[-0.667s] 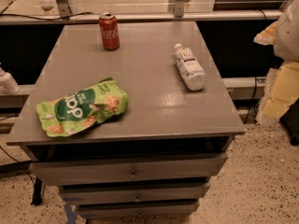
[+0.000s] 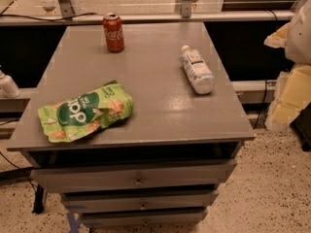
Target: Pick coke can
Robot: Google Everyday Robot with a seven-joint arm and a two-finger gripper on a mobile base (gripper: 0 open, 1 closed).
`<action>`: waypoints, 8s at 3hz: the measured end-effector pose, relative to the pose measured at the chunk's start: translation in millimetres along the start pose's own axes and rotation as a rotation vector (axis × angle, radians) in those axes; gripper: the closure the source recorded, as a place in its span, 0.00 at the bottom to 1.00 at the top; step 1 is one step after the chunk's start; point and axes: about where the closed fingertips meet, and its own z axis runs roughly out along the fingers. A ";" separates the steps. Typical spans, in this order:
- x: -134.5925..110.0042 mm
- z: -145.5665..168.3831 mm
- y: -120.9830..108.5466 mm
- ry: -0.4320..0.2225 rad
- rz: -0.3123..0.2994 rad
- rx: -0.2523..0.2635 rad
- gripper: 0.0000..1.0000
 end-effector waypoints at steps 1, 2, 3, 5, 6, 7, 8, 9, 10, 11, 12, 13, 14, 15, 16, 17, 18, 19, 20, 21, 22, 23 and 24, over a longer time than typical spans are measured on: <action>-7.8 13.3 0.7 -0.090 0.037 -0.029 0.00; -29.9 51.9 -9.4 -0.266 0.117 -0.093 0.00; -76.1 82.9 -34.0 -0.492 0.159 -0.142 0.00; -126.7 86.7 -55.8 -0.704 0.183 -0.178 0.00; -132.0 90.3 -54.7 -0.687 0.158 -0.179 0.00; -154.9 109.2 -71.2 -0.707 0.094 -0.149 0.00; -189.9 135.1 -104.5 -0.751 0.027 -0.104 0.00; -234.8 156.6 -136.1 -0.820 0.021 -0.085 0.00; -283.3 174.2 -157.4 -0.900 0.078 -0.090 0.00; -319.0 191.6 -177.7 -0.959 0.165 -0.082 0.00; -341.9 205.7 -202.1 -1.008 0.242 -0.043 0.00; -360.6 216.3 -229.7 -1.064 0.314 -0.004 0.00; -376.6 229.4 -257.2 -1.103 0.379 0.007 0.00; -394.5 244.5 -270.5 -1.111 0.407 -0.008 0.00; -402.2 262.1 -270.6 -1.087 0.423 -0.029 0.00; -398.5 274.5 -268.9 -1.059 0.440 -0.032 0.18; -395.3 274.8 -266.7 -1.055 0.445 -0.034 0.41; -401.0 264.5 -255.2 -1.077 0.429 -0.064 0.64; -412.5 245.0 -225.9 -1.110 0.375 -0.137 0.87; -419.3 222.9 -180.5 -1.108 0.273 -0.234 1.00; -405.7 195.0 -152.0 -1.088 0.175 -0.281 1.00; -405.8 195.0 -152.0 -1.088 0.175 -0.281 1.00; -406.1 185.0 -144.8 -1.092 0.158 -0.265 1.00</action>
Offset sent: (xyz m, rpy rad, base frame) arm 0.0834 0.0727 -0.0728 0.6555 0.0508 -0.0480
